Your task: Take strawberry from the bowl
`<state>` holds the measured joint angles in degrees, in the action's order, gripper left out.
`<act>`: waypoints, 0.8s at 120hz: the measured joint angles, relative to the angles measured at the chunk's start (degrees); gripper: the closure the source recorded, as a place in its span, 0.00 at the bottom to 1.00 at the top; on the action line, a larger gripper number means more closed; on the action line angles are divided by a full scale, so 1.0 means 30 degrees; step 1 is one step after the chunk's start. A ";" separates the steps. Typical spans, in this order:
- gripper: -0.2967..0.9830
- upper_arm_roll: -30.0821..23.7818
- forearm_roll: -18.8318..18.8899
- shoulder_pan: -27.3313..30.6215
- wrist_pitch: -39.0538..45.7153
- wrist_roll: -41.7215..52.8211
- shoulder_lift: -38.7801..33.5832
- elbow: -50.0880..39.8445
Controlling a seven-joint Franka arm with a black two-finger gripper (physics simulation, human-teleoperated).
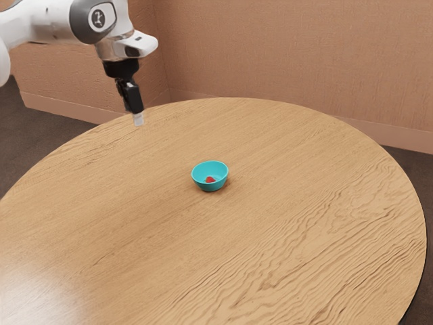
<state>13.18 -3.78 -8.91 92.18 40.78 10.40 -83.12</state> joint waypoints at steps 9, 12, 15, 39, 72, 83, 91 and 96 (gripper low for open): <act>0.25 -0.0099 0.0359 -0.0016 -0.0354 -0.1467 -0.0003 -0.0062; 0.25 -0.0117 0.0429 -0.0024 -0.0445 -0.1914 0.0019 -0.0085; 0.24 -0.0128 0.0464 -0.0024 -0.0534 -0.2323 0.0080 -0.0112; 0.24 0.0106 0.0305 0.0028 -0.0650 -0.4600 0.1711 -0.0325; 0.23 -0.3290 0.0145 0.2637 0.1164 -0.2747 1.0127 0.8475; 0.23 -0.3762 0.0299 0.2895 0.1746 -0.1247 1.1821 1.0186; 0.23 -0.3907 0.0358 0.2962 0.2133 -0.0049 1.2772 1.0800; 0.23 -0.3949 0.0382 0.2983 0.2371 0.0695 1.3261 1.1064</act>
<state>1.34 -2.64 0.04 99.30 42.87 50.18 -49.93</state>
